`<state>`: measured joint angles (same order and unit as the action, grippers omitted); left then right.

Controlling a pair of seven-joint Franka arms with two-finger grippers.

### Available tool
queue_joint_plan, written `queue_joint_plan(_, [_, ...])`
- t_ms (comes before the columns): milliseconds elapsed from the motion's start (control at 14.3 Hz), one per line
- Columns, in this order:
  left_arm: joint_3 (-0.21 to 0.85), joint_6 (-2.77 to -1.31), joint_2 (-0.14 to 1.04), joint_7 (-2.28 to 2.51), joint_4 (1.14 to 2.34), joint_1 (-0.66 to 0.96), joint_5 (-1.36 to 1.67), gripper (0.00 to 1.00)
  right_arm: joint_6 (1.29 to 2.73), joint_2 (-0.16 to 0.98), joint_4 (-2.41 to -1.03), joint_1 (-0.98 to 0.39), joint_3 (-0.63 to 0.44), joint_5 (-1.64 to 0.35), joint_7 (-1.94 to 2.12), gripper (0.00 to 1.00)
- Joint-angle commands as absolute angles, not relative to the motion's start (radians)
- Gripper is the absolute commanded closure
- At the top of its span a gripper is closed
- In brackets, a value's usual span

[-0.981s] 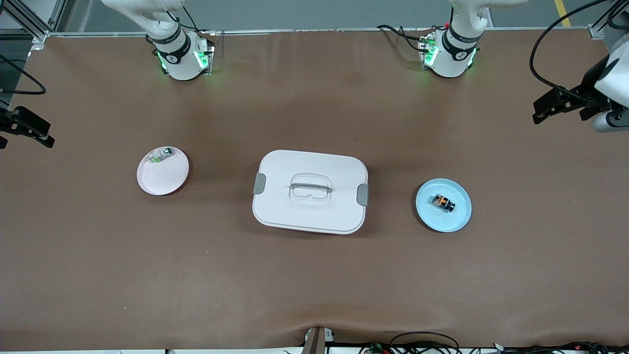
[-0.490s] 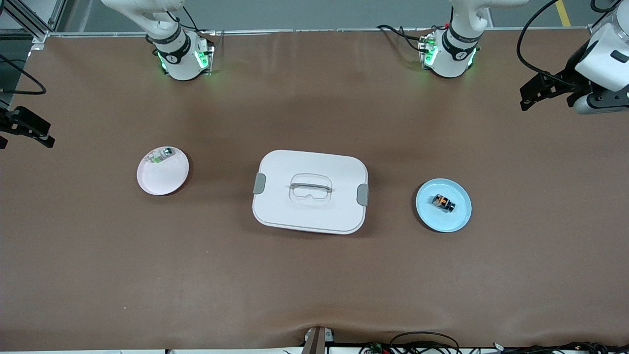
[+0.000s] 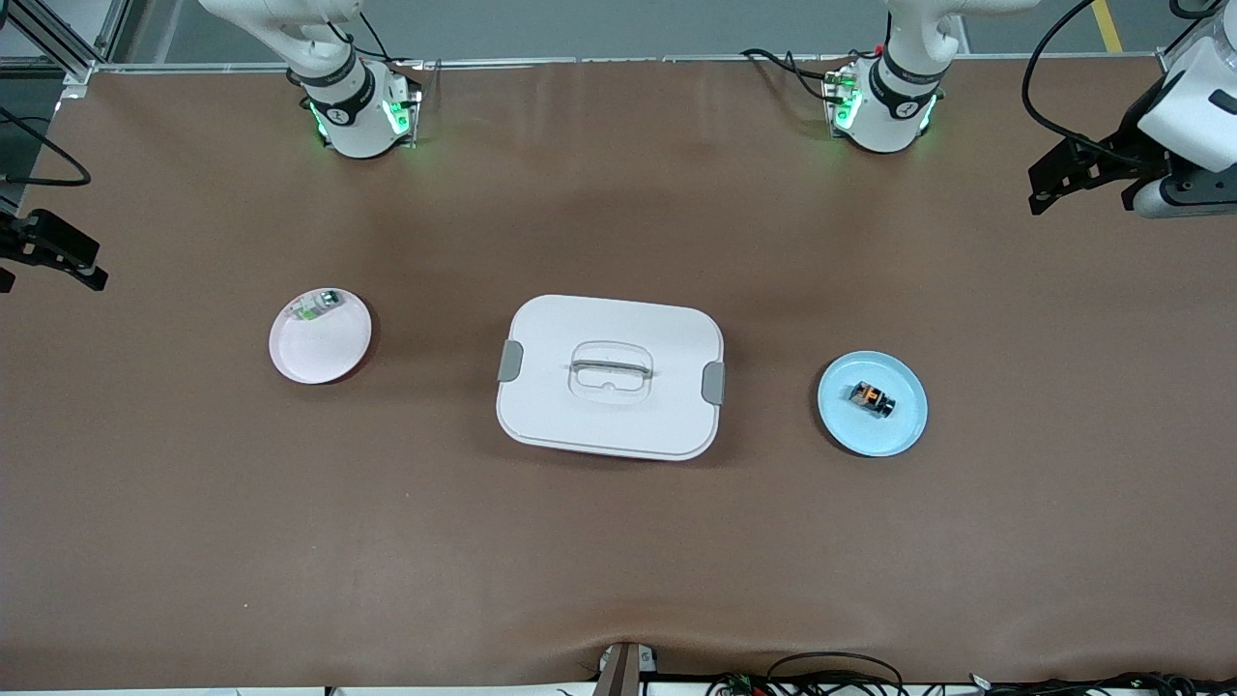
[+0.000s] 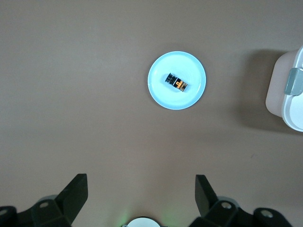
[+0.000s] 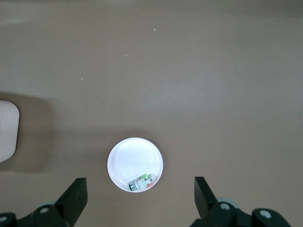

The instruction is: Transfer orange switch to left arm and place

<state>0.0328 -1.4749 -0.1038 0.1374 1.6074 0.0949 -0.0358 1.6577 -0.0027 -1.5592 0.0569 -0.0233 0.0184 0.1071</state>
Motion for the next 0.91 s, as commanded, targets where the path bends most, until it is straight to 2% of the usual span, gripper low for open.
queue_joint_plan(0, [0.025,-1.473,-0.114,0.127,1.597,0.092,-0.017,0.00,1.644,0.009,-1.534,0.057,-0.020,0.025,0.109,0.00])
queue_joint_plan(841, [0.021,-1.434,-0.089,0.129,1.545,0.083,-0.025,0.00,1.643,0.009,-1.534,0.057,-0.020,0.025,0.109,0.00])
